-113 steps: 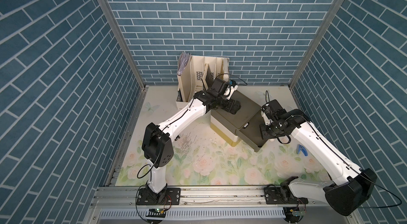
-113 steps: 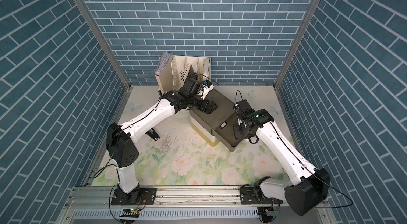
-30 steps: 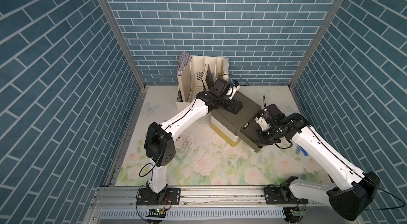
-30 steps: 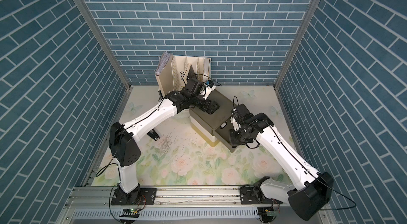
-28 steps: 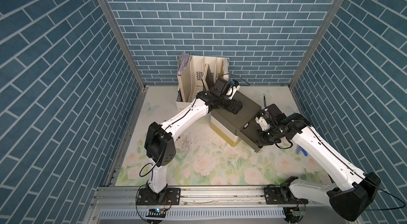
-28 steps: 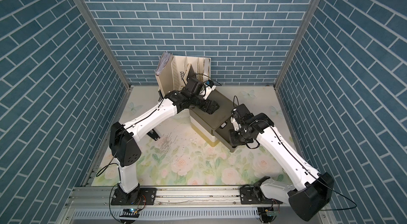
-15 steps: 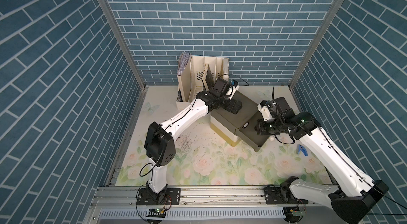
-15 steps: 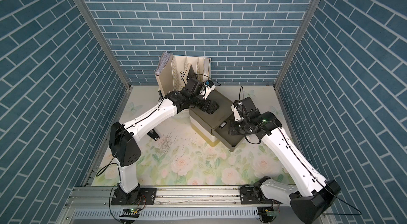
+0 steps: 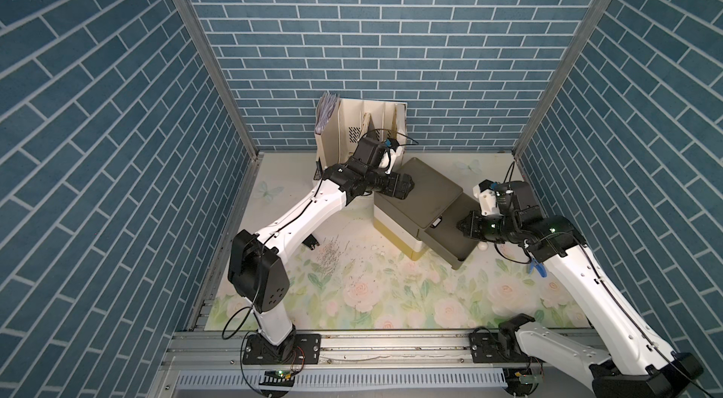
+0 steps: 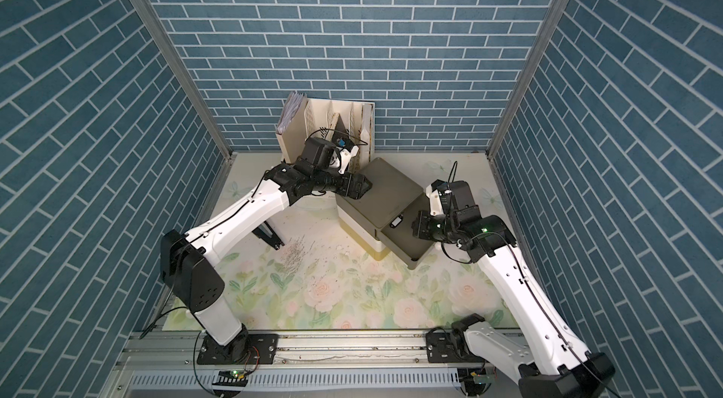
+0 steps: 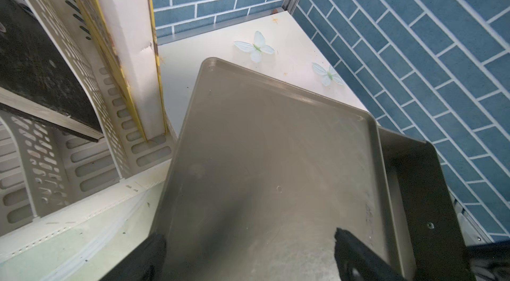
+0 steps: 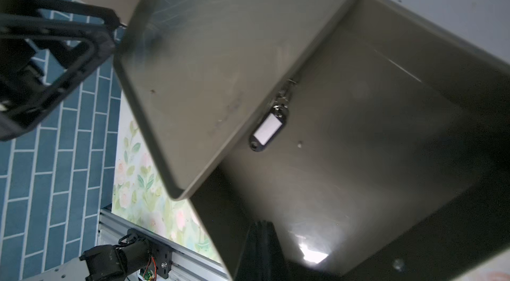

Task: Take the keys out of the drawer
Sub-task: Pick up the key from the drawer.

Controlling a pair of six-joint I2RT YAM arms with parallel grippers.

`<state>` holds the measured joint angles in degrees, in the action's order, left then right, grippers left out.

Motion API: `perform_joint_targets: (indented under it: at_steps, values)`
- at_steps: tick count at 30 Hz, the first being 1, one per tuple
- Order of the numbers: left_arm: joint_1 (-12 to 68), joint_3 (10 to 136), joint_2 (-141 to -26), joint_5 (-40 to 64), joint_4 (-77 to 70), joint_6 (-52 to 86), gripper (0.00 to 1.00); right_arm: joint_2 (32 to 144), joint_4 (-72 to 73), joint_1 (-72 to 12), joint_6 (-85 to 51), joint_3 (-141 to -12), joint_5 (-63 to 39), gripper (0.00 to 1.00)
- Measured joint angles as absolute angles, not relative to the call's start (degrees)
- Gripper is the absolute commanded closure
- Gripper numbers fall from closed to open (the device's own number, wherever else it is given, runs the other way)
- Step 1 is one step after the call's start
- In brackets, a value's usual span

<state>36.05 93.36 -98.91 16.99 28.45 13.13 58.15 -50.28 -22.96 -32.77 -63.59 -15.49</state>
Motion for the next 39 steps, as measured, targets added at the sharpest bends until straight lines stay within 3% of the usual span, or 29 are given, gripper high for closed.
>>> perform_joint_targets:
  at_steps: [3,9,11,13,18,26,29,34,39]
  values:
    - [36.14,91.13,-98.78,17.87,27.49,13.74,0.00,57.69,-50.46,-21.04,-33.23,-62.76,-15.88,0.72]
    - [36.29,90.61,-98.74,18.31,26.06,14.24,0.00,56.58,-55.72,-20.97,-33.93,-69.67,-8.56,0.60]
    - [36.60,90.89,-98.85,18.24,26.17,14.22,0.00,55.55,-58.33,-20.97,-34.98,-72.05,-4.47,0.47]
    - [37.21,91.94,-99.37,18.17,26.24,14.13,0.00,54.06,-60.80,-20.97,-36.18,-73.32,-0.84,0.40]
    - [39.13,94.70,-100.36,18.02,26.26,13.47,0.00,51.64,-62.17,-20.93,-37.28,-69.47,0.60,0.36]
    - [40.45,97.21,-100.66,17.61,26.30,11.99,0.00,55.37,-58.02,-20.53,-37.54,-60.82,-0.91,0.42]
    - [40.58,97.21,-101.32,17.37,26.39,11.68,0.00,55.77,-55.99,-19.51,-37.21,-58.26,-1.56,0.54]
    - [41.58,97.21,-103.35,16.78,26.96,11.03,0.00,54.39,-53.12,-16.71,-37.39,-54.98,-1.50,0.89]
    - [43.05,97.89,-103.72,16.64,25.54,10.04,0.00,52.82,-51.77,-14.46,-42.17,-52.16,0.10,0.97]
